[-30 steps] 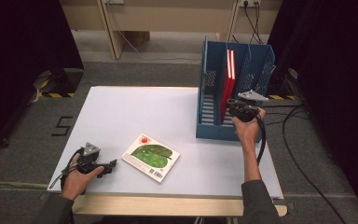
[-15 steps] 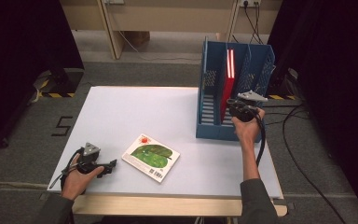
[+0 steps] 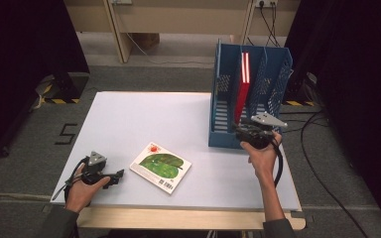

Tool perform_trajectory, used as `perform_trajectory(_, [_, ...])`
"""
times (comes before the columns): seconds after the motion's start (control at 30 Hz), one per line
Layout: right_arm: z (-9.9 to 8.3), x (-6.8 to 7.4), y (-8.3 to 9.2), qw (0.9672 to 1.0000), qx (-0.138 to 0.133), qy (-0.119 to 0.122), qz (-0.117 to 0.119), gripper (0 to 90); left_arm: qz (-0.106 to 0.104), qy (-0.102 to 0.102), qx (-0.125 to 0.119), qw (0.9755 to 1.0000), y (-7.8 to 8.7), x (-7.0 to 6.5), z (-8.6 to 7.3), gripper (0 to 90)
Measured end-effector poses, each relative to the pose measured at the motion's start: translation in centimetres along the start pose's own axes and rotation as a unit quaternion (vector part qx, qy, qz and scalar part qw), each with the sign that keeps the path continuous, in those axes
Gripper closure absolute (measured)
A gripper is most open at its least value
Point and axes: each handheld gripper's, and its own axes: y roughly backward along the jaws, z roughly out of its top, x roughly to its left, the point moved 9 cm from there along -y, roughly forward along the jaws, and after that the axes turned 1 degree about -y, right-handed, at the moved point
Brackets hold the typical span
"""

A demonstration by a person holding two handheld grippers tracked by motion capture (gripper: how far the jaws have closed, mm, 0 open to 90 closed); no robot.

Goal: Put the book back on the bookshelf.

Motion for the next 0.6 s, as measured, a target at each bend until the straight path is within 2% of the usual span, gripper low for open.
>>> perform_trajectory(0.03, [-0.3,0.5,0.2,0.9999,0.009,-0.003,0.008,47.9,-0.003,-0.003,0.0,1.0,0.1,-0.1,0.0,21.9])
perform_trajectory(0.07, [-0.5,0.9,0.4,0.9998,0.006,-0.008,0.017,47.6,-0.01,0.0,-0.002,0.9999,0.1,-0.3,0.0,22.9])
perform_trajectory(0.17, [-1.5,2.0,0.6,0.9995,0.014,-0.008,0.028,43.0,-0.036,0.003,-0.011,0.9993,0.3,-1.2,0.3,26.5])
perform_trajectory(0.3, [-3.3,3.9,0.1,0.9973,0.033,-0.027,0.06,37.3,-0.058,-0.01,-0.016,0.9981,0.4,-2.2,0.5,28.9])
perform_trajectory(0.5, [-5.2,6.1,-0.8,0.9952,0.055,-0.021,0.078,35.2,-0.087,-0.001,-0.032,0.9957,0.2,-3.3,1.2,31.6])
perform_trajectory(0.6, [-6.1,7.3,-1.0,0.9929,0.066,-0.027,0.095,35.2,-0.099,0.003,-0.034,0.9945,-0.1,-3.8,1.6,32.7])
